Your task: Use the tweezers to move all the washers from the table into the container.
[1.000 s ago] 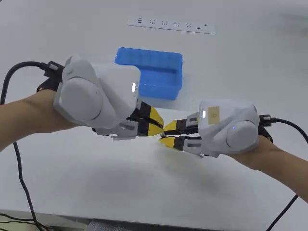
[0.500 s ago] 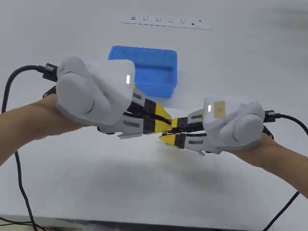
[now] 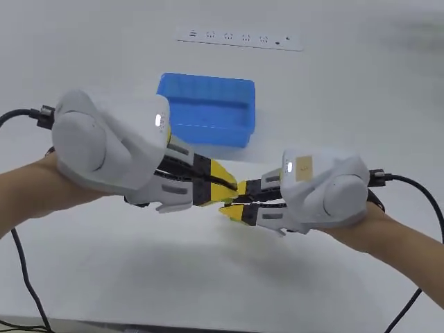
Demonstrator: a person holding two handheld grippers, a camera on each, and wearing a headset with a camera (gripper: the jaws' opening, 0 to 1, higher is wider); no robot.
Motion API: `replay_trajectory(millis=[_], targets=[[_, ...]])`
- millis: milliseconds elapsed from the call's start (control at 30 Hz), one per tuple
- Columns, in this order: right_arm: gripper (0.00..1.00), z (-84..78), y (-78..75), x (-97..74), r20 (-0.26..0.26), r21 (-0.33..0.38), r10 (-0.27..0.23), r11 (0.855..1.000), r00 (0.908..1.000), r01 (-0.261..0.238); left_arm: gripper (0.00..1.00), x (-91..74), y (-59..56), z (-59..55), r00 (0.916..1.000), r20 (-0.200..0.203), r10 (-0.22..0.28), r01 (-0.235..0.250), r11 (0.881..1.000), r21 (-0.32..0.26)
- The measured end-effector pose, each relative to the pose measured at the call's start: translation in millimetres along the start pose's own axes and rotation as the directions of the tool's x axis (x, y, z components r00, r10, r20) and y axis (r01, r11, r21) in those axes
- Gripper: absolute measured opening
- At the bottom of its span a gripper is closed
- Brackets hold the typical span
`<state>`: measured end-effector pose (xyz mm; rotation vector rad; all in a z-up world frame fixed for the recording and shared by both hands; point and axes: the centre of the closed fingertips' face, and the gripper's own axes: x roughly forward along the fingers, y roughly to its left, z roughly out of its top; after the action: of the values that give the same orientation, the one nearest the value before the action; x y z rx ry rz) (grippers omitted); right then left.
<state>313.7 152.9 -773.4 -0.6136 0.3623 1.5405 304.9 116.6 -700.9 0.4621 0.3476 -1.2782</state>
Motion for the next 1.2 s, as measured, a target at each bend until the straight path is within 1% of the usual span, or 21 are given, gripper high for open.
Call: replay_trajectory(millis=[67,100,133,267,400,533,567,633,733,867,933,1033,1200], targets=[[0.08,2.3,1.4,2.0,-0.003,0.0,0.002,1.0,1.0,-0.002,0.04,-2.8,-0.6,-0.5,1.0,0.0,0.004,-0.004,1.0,-0.004],[0.09,3.4,1.0,2.0,-0.009,-0.03,-0.004,1.0,0.9999,0.004,0.04,-3.9,-0.9,-0.5,1.0,0.001,0.004,-0.004,1.0,-0.005],[0.1,4.7,3.1,2.9,-0.016,-0.046,-0.002,0.999,0.9999,0.002,0.04,-5.2,-0.9,-1.0,1.0,0.002,0.004,-0.004,1.0,-0.006],[0.11,8.3,4.1,4.7,-0.021,-0.051,-0.003,0.999,0.9998,0.002,0.04,-11.5,-0.4,-1.8,1.0,0.009,0.005,-0.004,1.0,-0.007],[0.12,10.4,0.8,5.1,-0.019,-0.036,-0.018,0.999,0.9996,0.018,0.04,-17.0,2.5,-3.0,0.9997,0.009,0.021,-0.021,1.0,0.0],[0.18,11.8,-3.3,4.8,-0.012,-0.016,-0.04,0.999,0.9991,0.04,0.04,-22.4,3.6,-4.4,0.9996,0.012,0.025,-0.025,1.0,-0.002],[0.19,12.0,-3.8,4.6,-0.011,-0.01,-0.044,0.999,0.999,0.043,0.04,-23.9,3.4,-5.8,0.9996,0.009,0.026,-0.026,1.0,-0.001],[0.2,11.4,-4.9,4.2,-0.013,-0.004,-0.05,0.999,0.9987,0.05,0.04,-27.4,3.4,-10.7,0.9996,-0.008,0.028,-0.028,1.0,0.01],[0.23,10.3,-6.0,3.6,-0.014,0.01,-0.055,0.998,0.9984,0.055,0.04,-32.7,4.7,-14.3,0.9994,-0.006,0.034,-0.034,0.999,0.001],[0.25,7.8,-8.6,3.9,-0.019,0.038,-0.062,0.997,0.9979,0.062,0.04,-41.0,12.4,-20.0,0.9981,-0.011,0.061,-0.061,0.998,-0.006],[0.27,7.3,-9.0,4.9,-0.019,0.062,-0.057,0.996,0.9982,0.058,0.04,-45.4,18.4,-20.8,0.9967,-0.006,0.081,-0.081,0.997,-0.009],[0.29,7.1,-10.2,6.1,-0.018,0.075,-0.059,0.995,0.9981,0.06,0.04,-51.9,28.0,-21.8,0.9941,-0.002,0.108,-0.108,0.994,-0.01],[0.31,7.3,-11.6,9.2,-0.01,0.097,-0.055,0.994,0.9984,0.056,0.05,-58.6,40.4,-27.4,0.9913,-0.007,0.132,-0.132,0.991,-0.01]])
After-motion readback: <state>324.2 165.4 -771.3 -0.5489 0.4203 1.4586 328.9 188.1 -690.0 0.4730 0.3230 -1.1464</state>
